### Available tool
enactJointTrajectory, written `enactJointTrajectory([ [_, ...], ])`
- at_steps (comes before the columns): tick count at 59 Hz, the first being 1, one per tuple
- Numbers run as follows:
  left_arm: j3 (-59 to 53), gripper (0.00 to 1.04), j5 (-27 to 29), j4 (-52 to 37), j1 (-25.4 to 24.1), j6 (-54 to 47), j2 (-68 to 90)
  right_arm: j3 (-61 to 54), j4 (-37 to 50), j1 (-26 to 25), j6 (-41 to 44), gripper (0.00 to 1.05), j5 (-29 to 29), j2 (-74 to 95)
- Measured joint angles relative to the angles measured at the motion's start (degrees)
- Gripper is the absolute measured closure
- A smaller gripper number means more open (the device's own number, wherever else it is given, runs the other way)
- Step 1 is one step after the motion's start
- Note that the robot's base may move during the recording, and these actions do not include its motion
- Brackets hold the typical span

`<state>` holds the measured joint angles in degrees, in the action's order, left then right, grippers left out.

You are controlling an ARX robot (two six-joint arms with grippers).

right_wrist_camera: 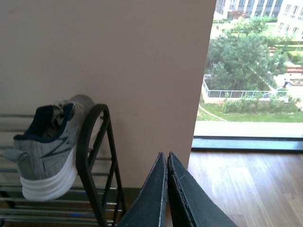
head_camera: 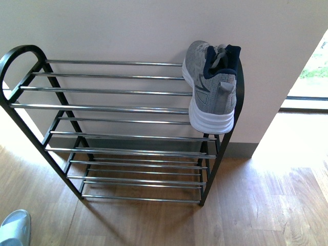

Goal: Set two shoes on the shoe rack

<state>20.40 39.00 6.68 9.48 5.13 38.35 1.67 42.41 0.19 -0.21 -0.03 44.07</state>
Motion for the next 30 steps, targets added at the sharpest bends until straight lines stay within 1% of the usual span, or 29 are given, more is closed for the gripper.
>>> enactJointTrajectory([
  [30, 0.0, 1.03, -0.02, 0.0, 0.0, 0.0, 0.0, -0.59, -15.85, 0.0, 0.0, 1.03, 0.04, -17.18],
])
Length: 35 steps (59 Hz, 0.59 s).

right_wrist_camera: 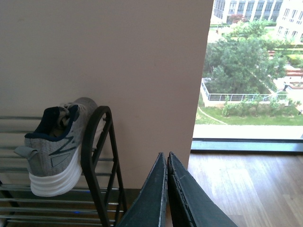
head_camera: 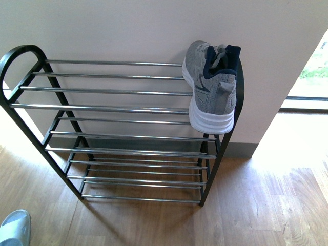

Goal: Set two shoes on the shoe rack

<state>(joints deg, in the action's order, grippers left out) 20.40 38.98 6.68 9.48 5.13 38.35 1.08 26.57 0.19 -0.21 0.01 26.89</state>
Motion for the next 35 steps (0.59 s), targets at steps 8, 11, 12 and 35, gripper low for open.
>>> enactJointTrajectory([
  [8, 0.0, 1.03, -0.02, 0.0, 0.0, 0.0, 0.0, 0.0, -3.67, 0.0, 0.0, 1.03, 0.02, -3.89],
  [11, 0.0, 1.03, 0.0, 0.0, 0.0, 0.0, 0.0, 0.0, -4.68, 0.0, 0.0, 1.03, 0.02, -4.94],
  [12, 0.0, 1.03, -0.02, 0.0, 0.0, 0.0, 0.02, 0.0, -5.18, 0.0, 0.0, 1.03, 0.02, -5.44],
  [35, 0.0, 1.03, 0.0, 0.0, 0.0, 0.0, 0.0, 0.0, -12.68, 0.0, 0.0, 1.03, 0.02, -13.05],
])
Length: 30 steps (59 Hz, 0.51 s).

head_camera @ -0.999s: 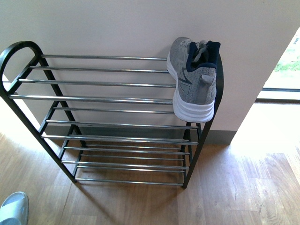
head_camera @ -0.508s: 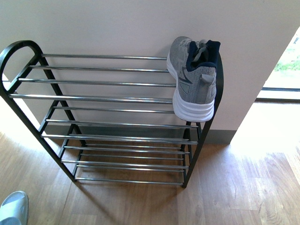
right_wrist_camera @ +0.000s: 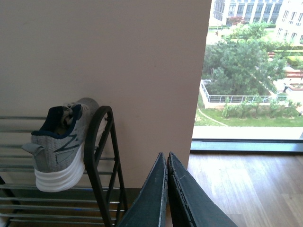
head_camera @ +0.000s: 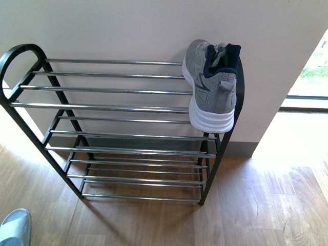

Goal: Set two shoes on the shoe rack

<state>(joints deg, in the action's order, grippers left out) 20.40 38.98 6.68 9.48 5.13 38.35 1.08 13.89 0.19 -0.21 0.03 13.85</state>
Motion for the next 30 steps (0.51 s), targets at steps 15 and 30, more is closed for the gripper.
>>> enactJointTrajectory([
  [15, 0.0, 1.03, -0.02, 0.0, 0.0, 0.0, 0.0, 0.0, -3.26, 0.0, 0.0, 1.03, -0.02, -3.23],
  [30, 0.0, 1.03, -0.07, 0.0, 0.0, 0.0, 0.02, 0.0, -13.79, 0.0, 0.0, 1.03, -0.02, -13.35],
])
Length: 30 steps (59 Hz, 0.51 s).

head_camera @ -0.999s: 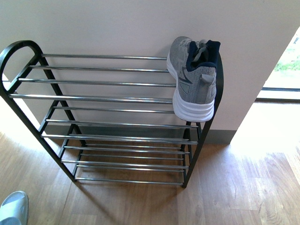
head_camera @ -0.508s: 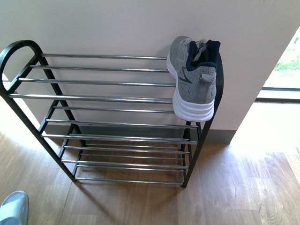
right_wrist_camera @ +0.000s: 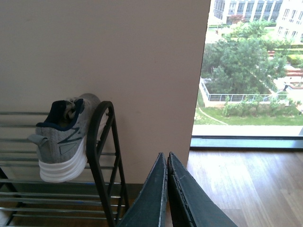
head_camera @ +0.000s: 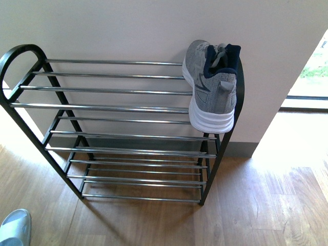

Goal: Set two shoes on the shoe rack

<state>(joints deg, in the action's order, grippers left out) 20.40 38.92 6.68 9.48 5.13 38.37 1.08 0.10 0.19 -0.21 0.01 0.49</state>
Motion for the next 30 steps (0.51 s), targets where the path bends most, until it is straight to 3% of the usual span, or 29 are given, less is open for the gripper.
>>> enactJointTrajectory([
  [13, 0.0, 1.03, 0.07, 0.0, 0.0, 0.0, -0.02, 0.0, -0.02, 0.0, 0.04, 1.0, 0.0, -0.11],
  [20, -0.13, 1.03, -1.09, -0.76, -0.15, -0.02, -0.2, 0.0, -0.02, 0.0, 0.04, 0.79, 0.0, -0.13],
  [24, 0.81, 1.03, -9.25, -2.43, -0.35, 3.26, 0.02, 0.0, -0.02, 0.0, 0.04, 0.61, 0.0, -0.13],
  [30, 8.79, 1.03, -17.16, -3.8, 1.4, 14.14, 9.51, 0.0, -0.02, 0.0, 0.04, 0.39, 0.0, -0.17],
])
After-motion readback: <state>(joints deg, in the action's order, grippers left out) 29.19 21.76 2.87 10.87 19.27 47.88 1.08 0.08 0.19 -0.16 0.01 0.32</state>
